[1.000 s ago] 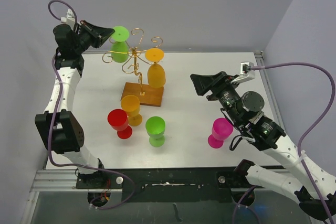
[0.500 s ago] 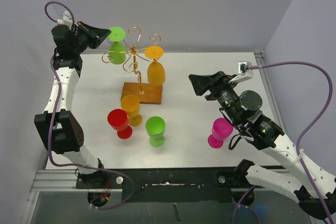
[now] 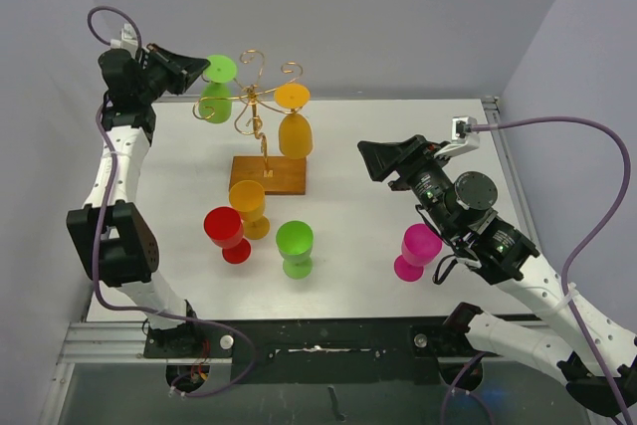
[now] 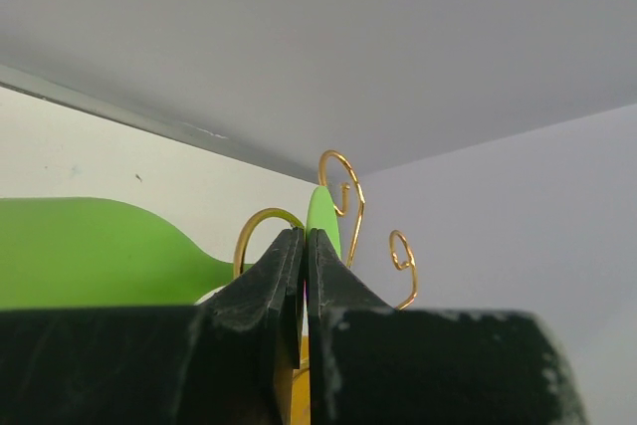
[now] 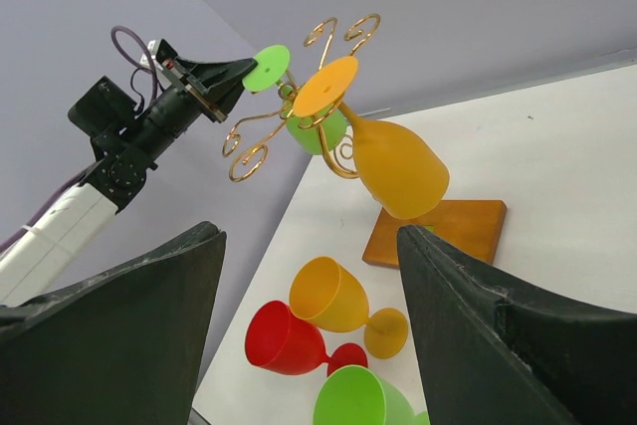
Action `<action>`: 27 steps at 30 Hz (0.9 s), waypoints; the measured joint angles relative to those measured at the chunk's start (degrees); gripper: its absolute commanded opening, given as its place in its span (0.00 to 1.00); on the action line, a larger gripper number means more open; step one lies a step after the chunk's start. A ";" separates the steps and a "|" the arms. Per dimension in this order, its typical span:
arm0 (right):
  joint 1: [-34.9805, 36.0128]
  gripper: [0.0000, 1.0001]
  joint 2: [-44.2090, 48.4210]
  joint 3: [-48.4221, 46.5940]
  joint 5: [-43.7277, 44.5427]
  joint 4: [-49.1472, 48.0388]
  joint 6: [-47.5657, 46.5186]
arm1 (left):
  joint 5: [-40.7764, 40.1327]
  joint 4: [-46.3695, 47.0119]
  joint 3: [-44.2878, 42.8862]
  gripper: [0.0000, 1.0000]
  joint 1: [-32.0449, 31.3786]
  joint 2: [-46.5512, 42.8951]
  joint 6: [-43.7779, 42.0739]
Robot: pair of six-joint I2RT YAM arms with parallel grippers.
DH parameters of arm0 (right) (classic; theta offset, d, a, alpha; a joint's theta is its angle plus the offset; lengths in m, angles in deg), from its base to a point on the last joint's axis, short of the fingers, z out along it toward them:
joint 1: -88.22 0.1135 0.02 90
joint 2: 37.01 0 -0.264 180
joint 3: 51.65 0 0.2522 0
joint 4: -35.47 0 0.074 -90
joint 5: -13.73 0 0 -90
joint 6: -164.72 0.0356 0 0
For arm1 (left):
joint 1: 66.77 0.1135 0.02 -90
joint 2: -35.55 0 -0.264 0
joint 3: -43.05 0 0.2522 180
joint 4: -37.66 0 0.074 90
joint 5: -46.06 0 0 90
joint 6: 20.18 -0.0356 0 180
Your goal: Place the wine glass upside down on the wine glass rack
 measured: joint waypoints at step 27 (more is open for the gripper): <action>0.00 0.71 0.57 0.00 0.02 0.02 0.55 | -5.84 -2.84 5.03 0.00 2.19 -6.01 -2.97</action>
